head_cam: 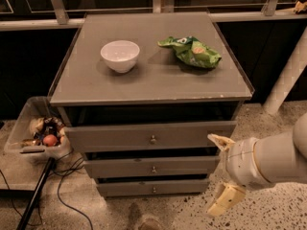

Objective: Open middle drawer

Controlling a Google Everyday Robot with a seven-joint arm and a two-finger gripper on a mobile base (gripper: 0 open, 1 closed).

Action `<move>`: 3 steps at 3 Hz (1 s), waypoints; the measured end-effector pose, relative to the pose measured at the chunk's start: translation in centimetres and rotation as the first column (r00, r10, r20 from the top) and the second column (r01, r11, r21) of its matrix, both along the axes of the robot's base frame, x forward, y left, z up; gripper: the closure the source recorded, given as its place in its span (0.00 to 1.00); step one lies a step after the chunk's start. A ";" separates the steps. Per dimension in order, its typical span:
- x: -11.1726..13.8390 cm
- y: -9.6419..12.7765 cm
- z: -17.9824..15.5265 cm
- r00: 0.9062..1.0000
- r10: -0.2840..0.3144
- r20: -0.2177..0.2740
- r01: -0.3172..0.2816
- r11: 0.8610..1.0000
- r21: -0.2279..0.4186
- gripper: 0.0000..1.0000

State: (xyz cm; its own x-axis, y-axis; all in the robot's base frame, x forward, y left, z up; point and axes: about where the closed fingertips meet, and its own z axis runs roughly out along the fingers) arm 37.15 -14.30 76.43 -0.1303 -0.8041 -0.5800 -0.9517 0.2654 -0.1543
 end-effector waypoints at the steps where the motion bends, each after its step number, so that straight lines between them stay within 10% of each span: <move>1: 1.8 -0.1 -3.6 0.998 -0.058 0.013 0.058 0.998 0.026 0.00; 3: 4.4 2.0 -11.6 0.997 0.061 0.045 -0.071 0.963 0.261 0.00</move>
Offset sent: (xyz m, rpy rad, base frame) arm 0.0567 0.0095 -0.1151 0.3017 -0.0660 0.0607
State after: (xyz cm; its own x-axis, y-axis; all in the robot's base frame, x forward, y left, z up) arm 41.54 -12.31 64.80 -0.0574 -0.6295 -0.7749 -0.9636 0.2380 -0.1221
